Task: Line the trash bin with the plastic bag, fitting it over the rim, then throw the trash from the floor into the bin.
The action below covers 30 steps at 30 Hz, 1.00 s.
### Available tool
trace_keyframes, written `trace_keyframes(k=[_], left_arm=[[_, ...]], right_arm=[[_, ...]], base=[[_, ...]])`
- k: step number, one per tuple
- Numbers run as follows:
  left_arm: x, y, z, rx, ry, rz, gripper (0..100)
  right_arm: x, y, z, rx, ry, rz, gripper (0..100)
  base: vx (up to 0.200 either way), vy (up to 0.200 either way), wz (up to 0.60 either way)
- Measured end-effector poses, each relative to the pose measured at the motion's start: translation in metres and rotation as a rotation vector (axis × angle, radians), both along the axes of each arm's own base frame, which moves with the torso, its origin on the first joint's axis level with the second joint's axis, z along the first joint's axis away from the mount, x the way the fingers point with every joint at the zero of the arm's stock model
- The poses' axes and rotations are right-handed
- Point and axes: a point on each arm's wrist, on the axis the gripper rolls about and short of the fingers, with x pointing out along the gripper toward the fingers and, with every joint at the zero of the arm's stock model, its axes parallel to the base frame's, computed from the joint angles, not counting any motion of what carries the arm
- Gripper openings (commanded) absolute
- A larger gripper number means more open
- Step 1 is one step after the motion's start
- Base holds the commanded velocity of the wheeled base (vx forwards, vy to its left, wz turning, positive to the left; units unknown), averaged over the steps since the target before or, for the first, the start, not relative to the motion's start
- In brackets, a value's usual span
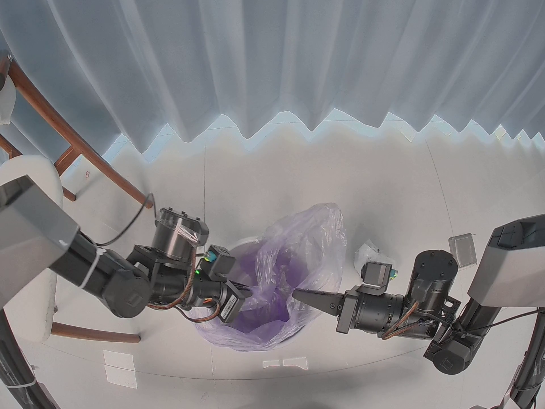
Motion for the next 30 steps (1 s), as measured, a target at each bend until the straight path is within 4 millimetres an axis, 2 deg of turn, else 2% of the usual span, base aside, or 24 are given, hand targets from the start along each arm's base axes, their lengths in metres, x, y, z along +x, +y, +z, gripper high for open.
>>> trace_keyframes(k=[8, 13, 16, 19, 24, 30], left_arm=[[-0.028, 0.033, 0.042, -0.273, 0.232, 0.255, 0], [-0.039, 0.058, 0.058, -0.439, 0.408, 0.405, 0], [-0.043, 0.075, 0.064, -0.522, 0.490, 0.497, 0], [-0.045, 0.085, 0.068, -0.588, 0.549, 0.572, 0], [-0.045, 0.093, 0.070, -0.653, 0.603, 0.657, 0], [-0.036, 0.099, 0.070, -0.681, 0.618, 0.707, 0]], right_arm=[[0.004, -0.011, 0.005, 0.028, 0.038, -0.019, 0], [0.018, -0.024, 0.011, 0.075, 0.068, -0.027, 0], [0.033, -0.034, 0.018, 0.137, 0.116, -0.053, 0], [0.047, -0.039, 0.024, 0.191, 0.160, -0.063, 0], [0.077, -0.044, 0.036, 0.238, 0.174, -0.081, 0], [0.114, -0.046, 0.038, 0.231, 0.225, -0.122, 0]], base=[[0.000, 0.000, 0.00], [0.000, 0.000, 0.00], [0.000, 0.000, 0.00], [0.000, 0.000, 0.00], [0.000, 0.000, 0.00], [0.000, 0.000, 0.00]])
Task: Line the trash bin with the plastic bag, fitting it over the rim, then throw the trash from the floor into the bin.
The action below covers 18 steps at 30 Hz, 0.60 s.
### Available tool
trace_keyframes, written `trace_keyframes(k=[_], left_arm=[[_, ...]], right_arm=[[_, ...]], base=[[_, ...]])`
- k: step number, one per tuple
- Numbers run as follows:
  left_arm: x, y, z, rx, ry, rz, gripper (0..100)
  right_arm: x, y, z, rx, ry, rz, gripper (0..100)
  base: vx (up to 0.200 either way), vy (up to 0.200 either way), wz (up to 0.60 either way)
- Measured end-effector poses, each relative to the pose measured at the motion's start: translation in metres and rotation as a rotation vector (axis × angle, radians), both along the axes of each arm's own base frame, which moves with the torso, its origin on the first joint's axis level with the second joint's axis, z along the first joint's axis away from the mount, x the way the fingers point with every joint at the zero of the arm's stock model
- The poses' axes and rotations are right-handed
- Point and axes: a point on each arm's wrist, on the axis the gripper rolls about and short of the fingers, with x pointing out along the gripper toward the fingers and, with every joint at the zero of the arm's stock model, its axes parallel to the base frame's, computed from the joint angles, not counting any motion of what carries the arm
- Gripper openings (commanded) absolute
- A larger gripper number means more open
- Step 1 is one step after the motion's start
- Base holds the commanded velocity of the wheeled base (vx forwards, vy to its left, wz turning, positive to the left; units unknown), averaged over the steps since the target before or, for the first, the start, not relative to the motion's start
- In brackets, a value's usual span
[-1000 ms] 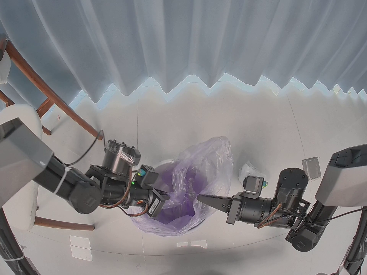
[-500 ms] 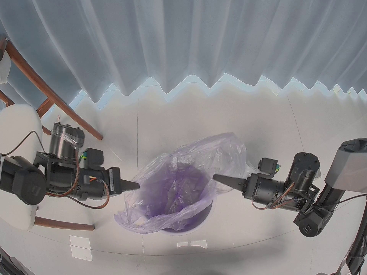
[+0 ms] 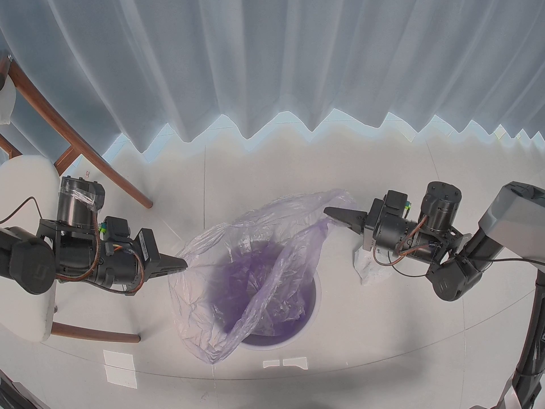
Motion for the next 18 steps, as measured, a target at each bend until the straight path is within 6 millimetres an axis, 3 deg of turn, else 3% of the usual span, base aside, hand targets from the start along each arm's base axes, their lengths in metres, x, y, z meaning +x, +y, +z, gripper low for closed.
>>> trace_keyframes(k=[10, 18], left_arm=[[0.046, 0.004, -0.001, -0.041, 0.019, 0.080, 0], [0.089, 0.010, -0.017, -0.074, 0.068, 0.151, 0]], right_arm=[[0.050, -0.009, -0.005, -0.010, 0.038, -0.083, 0], [0.071, -0.008, -0.029, -0.023, 0.063, -0.130, 0]], base=[[0.000, 0.000, 0.00], [0.000, 0.000, 0.00]])
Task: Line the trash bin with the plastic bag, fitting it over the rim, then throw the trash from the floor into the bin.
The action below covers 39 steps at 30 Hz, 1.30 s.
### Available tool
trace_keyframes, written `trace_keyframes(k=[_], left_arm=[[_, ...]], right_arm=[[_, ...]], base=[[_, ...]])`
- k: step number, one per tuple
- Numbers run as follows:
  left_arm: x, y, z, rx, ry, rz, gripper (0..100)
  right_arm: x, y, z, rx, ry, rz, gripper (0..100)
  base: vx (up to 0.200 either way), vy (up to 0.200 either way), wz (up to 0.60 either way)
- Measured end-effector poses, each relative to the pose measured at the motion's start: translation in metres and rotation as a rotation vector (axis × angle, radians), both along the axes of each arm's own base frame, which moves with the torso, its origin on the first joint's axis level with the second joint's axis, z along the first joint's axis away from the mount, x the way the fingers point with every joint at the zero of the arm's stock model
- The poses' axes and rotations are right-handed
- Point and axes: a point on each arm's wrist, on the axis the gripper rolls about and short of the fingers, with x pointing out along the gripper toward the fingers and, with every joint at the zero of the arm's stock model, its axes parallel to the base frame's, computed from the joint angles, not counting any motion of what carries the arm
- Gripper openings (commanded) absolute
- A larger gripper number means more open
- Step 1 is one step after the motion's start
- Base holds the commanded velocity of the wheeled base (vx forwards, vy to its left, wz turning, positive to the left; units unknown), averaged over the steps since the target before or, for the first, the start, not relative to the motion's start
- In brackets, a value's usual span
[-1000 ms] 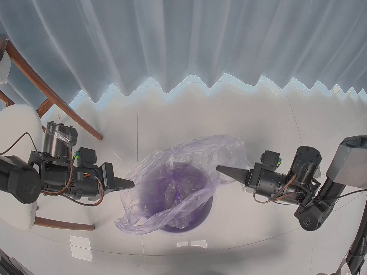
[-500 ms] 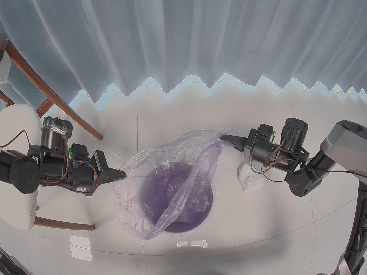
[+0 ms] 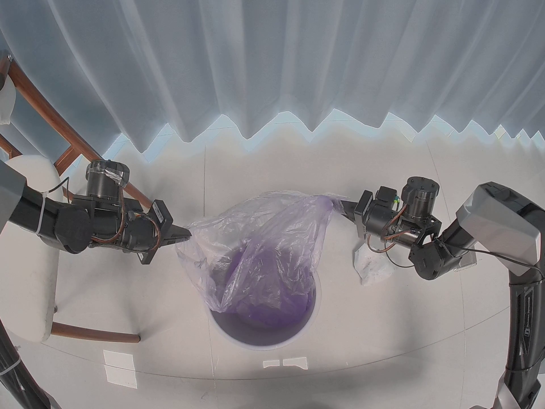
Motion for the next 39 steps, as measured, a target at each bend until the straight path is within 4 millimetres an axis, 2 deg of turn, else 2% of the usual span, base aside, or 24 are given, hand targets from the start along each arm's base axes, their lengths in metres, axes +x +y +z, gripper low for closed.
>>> trace_keyframes(k=[6, 11, 16, 22, 28, 29, 30, 34, 39], left_arm=[[0.020, 0.007, -0.021, -0.003, 0.003, 0.031, 0], [0.023, 0.014, -0.038, 0.004, 0.043, 0.047, 0], [0.023, 0.022, -0.048, 0.011, 0.069, 0.061, 0], [0.021, 0.024, -0.053, 0.011, 0.082, 0.063, 0], [0.016, 0.026, -0.059, 0.010, 0.069, 0.067, 0], [0.015, 0.026, -0.061, 0.010, 0.066, 0.067, 0], [0.014, 0.026, -0.062, 0.010, 0.062, 0.069, 100], [0.008, 0.024, -0.069, 0.012, 0.069, 0.062, 100], [0.003, 0.020, -0.073, 0.014, 0.080, 0.051, 100]], right_arm=[[0.003, 0.000, -0.023, -0.026, 0.028, -0.004, 0], [-0.002, -0.002, -0.040, -0.053, 0.042, -0.019, 0], [-0.014, -0.006, -0.054, -0.061, 0.057, -0.023, 0], [-0.031, -0.012, -0.058, -0.038, -0.010, -0.027, 0], [-0.063, -0.023, -0.068, -0.047, 0.028, -0.029, 0], [-0.069, -0.025, -0.067, -0.051, 0.039, -0.029, 100], [-0.075, -0.027, -0.066, -0.055, 0.048, -0.029, 100], [-0.092, -0.031, -0.055, -0.060, 0.062, -0.027, 100], [-0.113, -0.033, -0.026, -0.032, 0.047, -0.018, 100]], base=[[0.000, 0.000, 0.00], [0.000, 0.000, 0.00], [0.000, 0.000, 0.00], [0.000, 0.000, 0.00], [0.000, 0.000, 0.00], [0.000, 0.000, 0.00], [0.000, 0.000, 0.00], [0.000, 0.000, 0.00], [0.000, 0.000, 0.00]])
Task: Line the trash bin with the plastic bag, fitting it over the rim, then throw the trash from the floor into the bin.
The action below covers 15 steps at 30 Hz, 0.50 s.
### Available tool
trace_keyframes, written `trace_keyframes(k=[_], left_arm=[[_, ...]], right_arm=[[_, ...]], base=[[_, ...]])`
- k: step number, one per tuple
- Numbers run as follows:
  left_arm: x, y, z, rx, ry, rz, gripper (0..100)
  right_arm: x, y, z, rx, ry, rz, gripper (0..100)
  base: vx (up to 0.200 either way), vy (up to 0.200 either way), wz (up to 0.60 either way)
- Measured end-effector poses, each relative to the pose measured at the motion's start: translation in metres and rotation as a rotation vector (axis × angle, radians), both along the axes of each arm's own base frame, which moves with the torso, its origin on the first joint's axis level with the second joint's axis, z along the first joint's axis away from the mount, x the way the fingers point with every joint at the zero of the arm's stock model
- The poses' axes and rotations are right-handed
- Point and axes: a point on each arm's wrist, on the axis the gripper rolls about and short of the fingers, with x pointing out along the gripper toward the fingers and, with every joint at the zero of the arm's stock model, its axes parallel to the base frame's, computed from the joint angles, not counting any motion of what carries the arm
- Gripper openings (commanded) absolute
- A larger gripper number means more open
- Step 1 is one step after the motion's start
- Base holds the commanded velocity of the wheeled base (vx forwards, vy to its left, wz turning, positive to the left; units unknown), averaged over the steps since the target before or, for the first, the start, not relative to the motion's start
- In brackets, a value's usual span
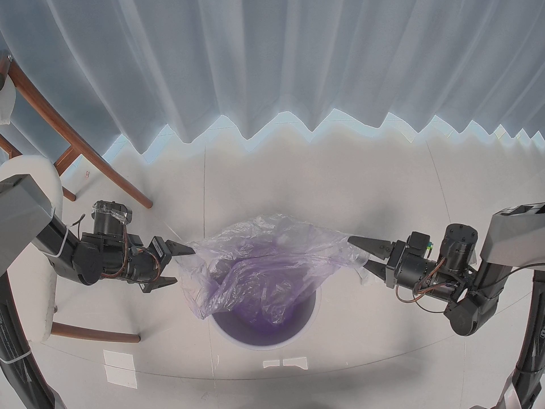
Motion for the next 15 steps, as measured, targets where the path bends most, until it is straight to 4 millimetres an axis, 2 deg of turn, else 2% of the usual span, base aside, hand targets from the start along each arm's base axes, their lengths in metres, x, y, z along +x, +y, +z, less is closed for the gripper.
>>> trace_keyframes(k=[7, 15], left_arm=[[-0.006, -0.002, 0.001, 0.000, -0.025, -0.011, 100], [-0.010, -0.001, 0.001, 0.016, -0.063, -0.024, 100]], right_arm=[[-0.023, 0.005, 0.039, 0.027, 0.131, 0.021, 100], [-0.029, 0.025, 0.072, -0.033, 0.356, 0.017, 100]], base=[[0.000, 0.000, 0.00], [0.000, 0.000, 0.00]])
